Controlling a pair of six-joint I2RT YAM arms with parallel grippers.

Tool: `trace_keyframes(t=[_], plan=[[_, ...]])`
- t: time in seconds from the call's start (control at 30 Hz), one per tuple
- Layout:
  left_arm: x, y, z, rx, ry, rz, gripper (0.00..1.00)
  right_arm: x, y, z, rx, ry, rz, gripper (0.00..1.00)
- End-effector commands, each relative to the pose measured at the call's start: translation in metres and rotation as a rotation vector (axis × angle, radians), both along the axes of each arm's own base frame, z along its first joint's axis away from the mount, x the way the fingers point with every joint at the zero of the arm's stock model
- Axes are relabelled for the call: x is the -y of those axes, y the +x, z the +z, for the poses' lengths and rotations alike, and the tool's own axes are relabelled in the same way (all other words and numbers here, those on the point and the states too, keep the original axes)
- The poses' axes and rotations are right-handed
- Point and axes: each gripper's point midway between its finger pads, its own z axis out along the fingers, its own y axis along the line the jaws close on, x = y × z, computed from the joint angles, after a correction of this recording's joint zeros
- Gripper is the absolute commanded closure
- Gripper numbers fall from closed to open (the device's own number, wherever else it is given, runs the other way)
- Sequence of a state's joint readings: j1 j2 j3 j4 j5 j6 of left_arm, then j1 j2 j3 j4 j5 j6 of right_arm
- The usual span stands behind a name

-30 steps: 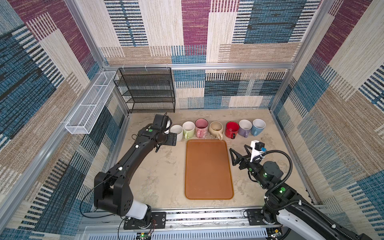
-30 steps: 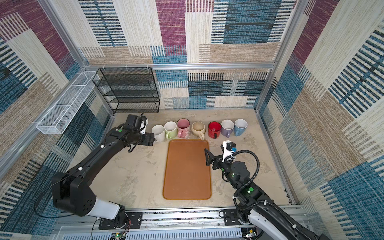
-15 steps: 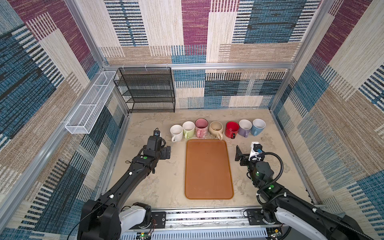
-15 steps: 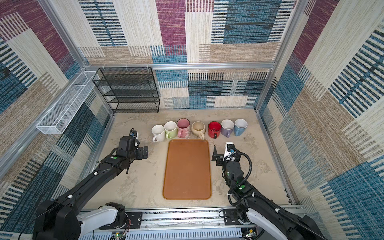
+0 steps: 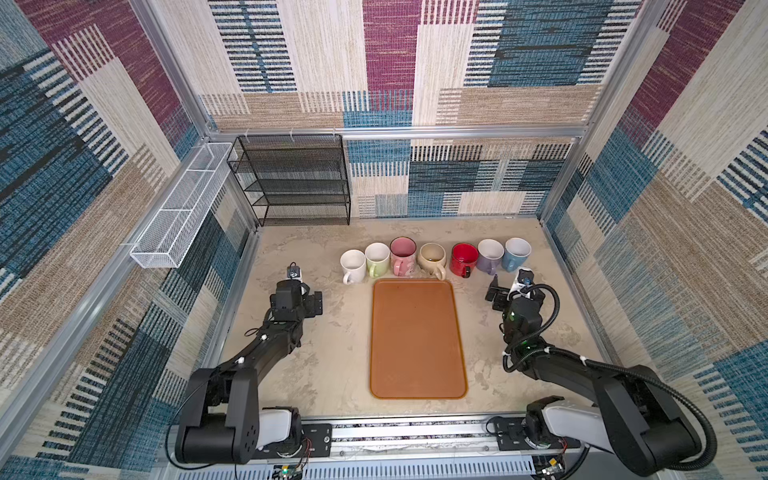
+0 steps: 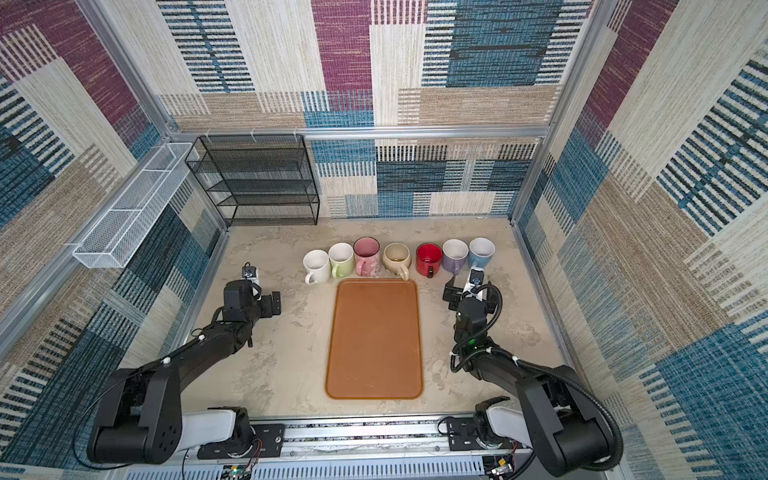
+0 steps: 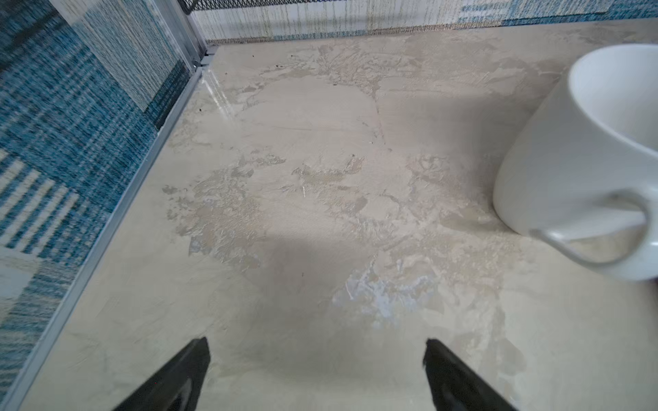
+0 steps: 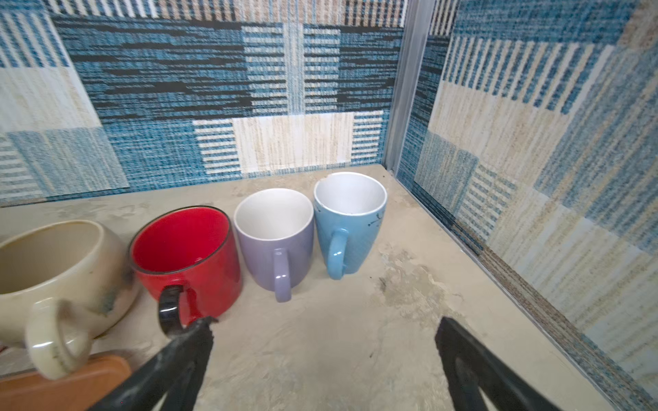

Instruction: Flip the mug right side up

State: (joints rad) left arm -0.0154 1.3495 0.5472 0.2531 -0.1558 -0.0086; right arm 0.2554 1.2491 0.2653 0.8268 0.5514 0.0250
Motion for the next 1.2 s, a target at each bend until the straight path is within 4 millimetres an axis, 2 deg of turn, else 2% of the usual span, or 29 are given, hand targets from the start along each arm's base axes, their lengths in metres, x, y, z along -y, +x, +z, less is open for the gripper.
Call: trace_keyframes(t=[0.0,0.13,0.27,0.37,0.43,0.57,0.67,0.73,0.77,0.87,0.93,1.03,1.13,1.17], plan=[[0.014,0.024,0.012,0.107,-0.093,-0.067,0.01,0.004,0.002,0.012,0.083,0.007,0.009,0.00],[0.017,0.036,0.002,0.064,-0.073,-0.099,0.01,0.013,0.007,0.005,0.085,0.036,0.004,0.00],[0.015,0.042,0.006,0.128,-0.046,-0.117,0.01,0.015,0.022,-0.002,0.049,0.009,-0.012,0.00],[0.014,0.040,0.000,0.139,-0.055,-0.114,0.01,0.017,0.030,-0.005,0.030,-0.025,-0.027,0.00],[0.013,0.040,0.000,0.140,-0.057,-0.113,0.01,0.022,0.026,-0.001,0.073,-0.036,-0.041,0.00],[0.012,0.031,0.004,0.220,-0.051,-0.105,0.01,0.027,0.025,-0.006,0.075,-0.022,-0.050,0.00],[0.013,0.019,0.006,0.319,-0.041,-0.110,0.01,0.023,-0.001,0.004,0.167,-0.017,-0.006,0.00],[0.013,0.019,0.005,0.304,-0.045,-0.108,0.01,0.021,-0.028,0.015,0.261,-0.016,0.031,0.00],[0.014,0.020,0.005,0.306,-0.046,-0.117,0.01,0.020,-0.034,0.020,0.293,-0.016,0.040,0.00],[0.022,0.027,0.000,0.247,-0.053,-0.162,0.01,0.013,-0.024,0.017,0.263,-0.031,0.077,0.00],[0.019,0.032,-0.002,0.227,-0.076,-0.162,0.01,0.006,-0.018,0.014,0.246,-0.055,0.119,0.00],[0.018,0.032,-0.001,0.230,-0.083,-0.163,0.01,0.006,-0.013,0.010,0.227,-0.034,0.147,0.00],[0.018,0.032,0.000,0.233,-0.082,-0.163,0.01,0.009,0.007,-0.001,0.196,-0.019,0.160,0.00],[0.018,0.032,-0.001,0.233,-0.082,-0.163,0.01,0.006,0.013,-0.010,0.134,-0.009,0.179,0.00]])
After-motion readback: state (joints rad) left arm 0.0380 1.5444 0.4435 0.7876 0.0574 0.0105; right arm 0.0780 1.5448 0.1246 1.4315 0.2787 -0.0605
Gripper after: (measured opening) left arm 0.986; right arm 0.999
